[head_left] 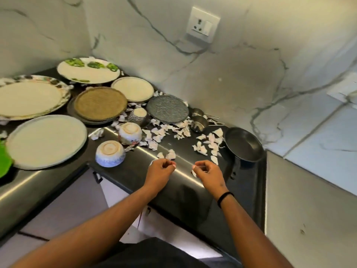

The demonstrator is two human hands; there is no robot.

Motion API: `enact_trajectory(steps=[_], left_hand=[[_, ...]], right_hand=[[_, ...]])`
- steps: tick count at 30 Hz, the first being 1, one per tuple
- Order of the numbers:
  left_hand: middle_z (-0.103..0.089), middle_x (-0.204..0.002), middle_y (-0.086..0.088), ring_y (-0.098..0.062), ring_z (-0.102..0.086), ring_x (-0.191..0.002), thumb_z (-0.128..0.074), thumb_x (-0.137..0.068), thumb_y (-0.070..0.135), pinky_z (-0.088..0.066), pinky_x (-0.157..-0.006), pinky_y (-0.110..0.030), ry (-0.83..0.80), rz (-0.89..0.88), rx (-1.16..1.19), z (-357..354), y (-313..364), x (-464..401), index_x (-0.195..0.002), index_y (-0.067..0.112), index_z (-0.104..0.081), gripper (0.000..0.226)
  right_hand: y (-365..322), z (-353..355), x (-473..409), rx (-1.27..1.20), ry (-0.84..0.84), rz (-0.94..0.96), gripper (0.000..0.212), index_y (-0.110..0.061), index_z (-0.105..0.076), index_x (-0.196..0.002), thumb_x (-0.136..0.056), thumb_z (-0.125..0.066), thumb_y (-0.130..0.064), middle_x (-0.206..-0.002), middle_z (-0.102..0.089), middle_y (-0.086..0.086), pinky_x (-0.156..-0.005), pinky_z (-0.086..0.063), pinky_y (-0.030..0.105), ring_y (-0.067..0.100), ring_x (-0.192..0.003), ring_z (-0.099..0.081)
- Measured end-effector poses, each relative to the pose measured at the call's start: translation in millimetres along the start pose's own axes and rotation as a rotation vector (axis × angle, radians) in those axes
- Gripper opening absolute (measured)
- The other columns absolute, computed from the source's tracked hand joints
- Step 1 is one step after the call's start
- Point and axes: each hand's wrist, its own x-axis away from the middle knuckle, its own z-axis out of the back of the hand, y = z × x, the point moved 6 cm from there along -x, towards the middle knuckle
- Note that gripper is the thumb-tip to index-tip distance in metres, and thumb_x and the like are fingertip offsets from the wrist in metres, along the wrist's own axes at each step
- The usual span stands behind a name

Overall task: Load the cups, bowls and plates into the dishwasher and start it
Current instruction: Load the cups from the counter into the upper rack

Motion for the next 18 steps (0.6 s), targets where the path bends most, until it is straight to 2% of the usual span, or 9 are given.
enact_trajectory(steps=[4, 6, 10, 14, 16, 18], left_hand=[[-0.074, -0.09, 0.006, -0.01, -0.069, -0.088, -0.07, -0.092, 0.022, -0.06, -0.082, -0.04, 0.096, 0.002, -0.051, 49.4, 3.2, -4.0, -0.098, 0.022, -0.076, 0.009], [-0.074, -0.09, 0.006, -0.011, -0.069, -0.088, -0.069, -0.093, 0.021, -0.061, -0.083, -0.041, 0.188, 0.017, -0.05, 81.7, 0.0, -7.5, -0.095, 0.024, -0.075, 0.007], [-0.073, -0.087, 0.008, -0.014, -0.069, -0.085, -0.069, -0.092, 0.021, -0.062, -0.08, -0.043, 0.352, 0.075, -0.043, 137.3, -13.7, -2.9, -0.087, 0.029, -0.073, 0.011], [-0.07, -0.09, 0.009, -0.011, -0.067, -0.089, -0.07, -0.087, 0.013, -0.056, -0.079, -0.029, 0.473, -0.004, -0.182, 180.5, -17.7, 1.8, -0.09, 0.025, -0.072, 0.012], [-0.067, -0.096, 0.006, -0.013, -0.064, -0.092, -0.071, -0.082, 0.013, -0.053, -0.081, -0.03, 0.559, -0.03, -0.294, 201.2, -20.3, 0.7, -0.096, 0.023, -0.071, 0.017], [-0.062, -0.104, 0.004, -0.013, -0.058, -0.099, -0.077, -0.076, 0.017, -0.05, -0.086, -0.029, 0.563, -0.063, -0.407, 213.2, -23.1, -5.9, -0.105, 0.022, -0.068, 0.031]], right_hand=[[-33.9, -41.4, -29.1, 0.015, -0.137, 0.038, 0.013, -0.019, -0.068, -0.101, -0.091, -0.072, -0.026, -0.091, -0.071, 0.001, -0.082, -0.057, 0.033, 0.017, -0.086, -0.068], [-51.0, -67.8, -42.1, 0.031, -0.207, 0.067, 0.016, -0.019, -0.068, -0.105, -0.091, -0.072, -0.028, -0.094, -0.071, 0.0, -0.082, -0.056, 0.03, 0.014, -0.09, -0.068], [-72.6, -119.2, -54.6, 0.054, -0.284, 0.112, 0.019, -0.015, -0.069, -0.105, -0.09, -0.072, -0.028, -0.092, -0.071, 0.001, -0.071, -0.05, 0.02, 0.014, -0.085, -0.066], [-94.2, -166.3, -64.8, 0.065, -0.372, 0.119, 0.018, -0.018, -0.068, -0.104, -0.091, -0.072, -0.03, -0.095, -0.071, 0.002, -0.083, -0.057, 0.034, 0.017, -0.091, -0.068], [-105.0, -188.9, -72.3, 0.074, -0.408, 0.125, 0.011, -0.021, -0.067, -0.099, -0.092, -0.071, -0.028, -0.092, -0.071, 0.003, -0.083, -0.058, 0.038, 0.018, -0.086, -0.067], [-111.5, -208.9, -77.8, 0.075, -0.438, 0.106, 0.007, -0.022, -0.065, -0.093, -0.092, -0.071, -0.027, -0.087, -0.071, 0.003, -0.076, -0.058, 0.038, 0.017, -0.077, -0.066]])
